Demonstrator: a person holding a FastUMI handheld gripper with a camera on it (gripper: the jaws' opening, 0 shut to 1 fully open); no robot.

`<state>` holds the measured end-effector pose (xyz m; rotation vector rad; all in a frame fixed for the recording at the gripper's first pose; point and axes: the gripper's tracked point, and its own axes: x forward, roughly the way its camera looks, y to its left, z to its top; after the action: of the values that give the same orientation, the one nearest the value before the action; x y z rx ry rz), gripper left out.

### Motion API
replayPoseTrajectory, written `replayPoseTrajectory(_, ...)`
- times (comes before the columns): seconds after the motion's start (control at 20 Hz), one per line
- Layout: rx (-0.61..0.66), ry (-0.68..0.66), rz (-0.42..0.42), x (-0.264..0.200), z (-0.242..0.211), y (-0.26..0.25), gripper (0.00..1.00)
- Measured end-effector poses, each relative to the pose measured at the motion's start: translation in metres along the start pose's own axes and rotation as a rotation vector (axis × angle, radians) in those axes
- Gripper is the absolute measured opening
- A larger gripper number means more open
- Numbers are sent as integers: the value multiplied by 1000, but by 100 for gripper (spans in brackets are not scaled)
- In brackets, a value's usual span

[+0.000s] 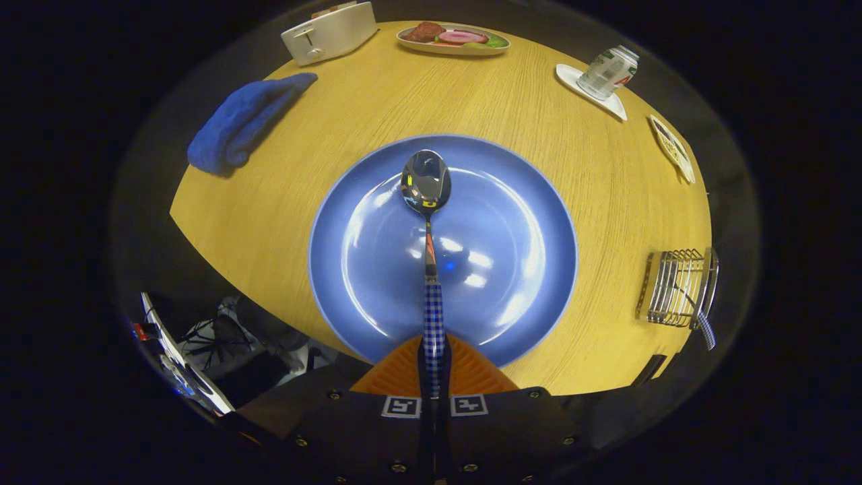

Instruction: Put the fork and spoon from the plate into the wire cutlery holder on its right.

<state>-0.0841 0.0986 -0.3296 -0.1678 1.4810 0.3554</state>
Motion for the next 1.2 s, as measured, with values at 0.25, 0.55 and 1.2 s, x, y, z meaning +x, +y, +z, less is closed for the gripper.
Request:
replayPoseTrajectory(0.25,-10,8,-21,-14,-8,-18,2)
replayPoseTrajectory(0.55,43,6,-53,-42,-27,-49,2)
replayPoseTrajectory(1.2,184,81,-155,-105,-92,-161,2)
